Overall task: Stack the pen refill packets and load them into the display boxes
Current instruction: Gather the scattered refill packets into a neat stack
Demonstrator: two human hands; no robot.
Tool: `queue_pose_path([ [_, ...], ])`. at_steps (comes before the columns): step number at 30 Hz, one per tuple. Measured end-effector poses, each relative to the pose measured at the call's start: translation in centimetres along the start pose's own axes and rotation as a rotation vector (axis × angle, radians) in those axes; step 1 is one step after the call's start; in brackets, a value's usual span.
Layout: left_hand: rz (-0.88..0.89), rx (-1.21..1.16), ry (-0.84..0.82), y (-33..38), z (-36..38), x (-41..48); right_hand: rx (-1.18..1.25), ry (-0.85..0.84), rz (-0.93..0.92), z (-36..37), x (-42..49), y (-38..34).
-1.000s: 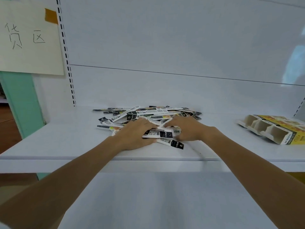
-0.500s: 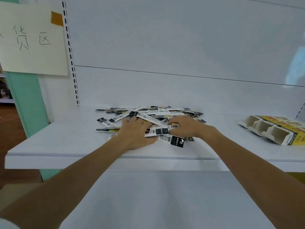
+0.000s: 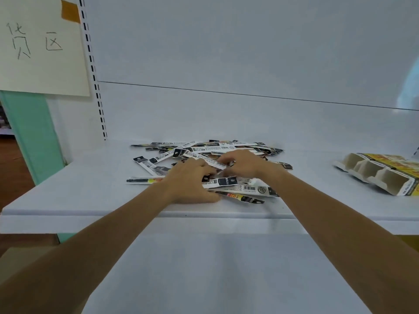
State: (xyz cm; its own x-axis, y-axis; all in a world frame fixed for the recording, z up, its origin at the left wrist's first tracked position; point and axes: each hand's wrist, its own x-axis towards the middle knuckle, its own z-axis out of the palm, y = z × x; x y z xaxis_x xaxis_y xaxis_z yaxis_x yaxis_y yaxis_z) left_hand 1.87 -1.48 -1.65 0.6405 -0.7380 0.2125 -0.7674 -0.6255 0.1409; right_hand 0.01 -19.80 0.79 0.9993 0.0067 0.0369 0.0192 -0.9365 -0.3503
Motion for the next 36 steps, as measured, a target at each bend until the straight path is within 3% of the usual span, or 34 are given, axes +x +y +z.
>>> queue_pose_path([
  [3,-0.009,-0.066,0.001,-0.8,-0.1,-0.2,-0.117,-0.069,-0.031,-0.1,1.5,-0.2],
  [6,0.025,-0.106,0.080,-1.1,0.2,-0.3,-0.318,-0.025,-0.099,-0.3,2.5,-0.3],
  [12,0.036,0.139,0.130,-1.4,0.3,0.1,-0.514,0.123,-0.174,-0.1,3.1,-0.4],
  [20,-0.021,0.159,0.274,-0.5,0.7,1.6,-0.370,0.240,-0.107,-2.5,1.0,1.0],
  [24,-0.069,0.071,0.200,0.0,1.0,2.8,-0.119,0.254,-0.110,-2.2,-0.4,0.7],
  [27,-0.095,0.052,0.122,0.1,0.8,3.2,0.057,0.133,-0.064,-2.2,-1.9,-0.1],
  [32,-0.042,0.040,0.097,-0.9,0.5,3.7,-0.049,-0.070,-0.066,-1.9,-2.4,0.3],
  [36,0.095,0.036,0.046,-3.2,-0.4,3.1,-0.202,0.024,-0.074,-0.4,-1.4,1.3],
])
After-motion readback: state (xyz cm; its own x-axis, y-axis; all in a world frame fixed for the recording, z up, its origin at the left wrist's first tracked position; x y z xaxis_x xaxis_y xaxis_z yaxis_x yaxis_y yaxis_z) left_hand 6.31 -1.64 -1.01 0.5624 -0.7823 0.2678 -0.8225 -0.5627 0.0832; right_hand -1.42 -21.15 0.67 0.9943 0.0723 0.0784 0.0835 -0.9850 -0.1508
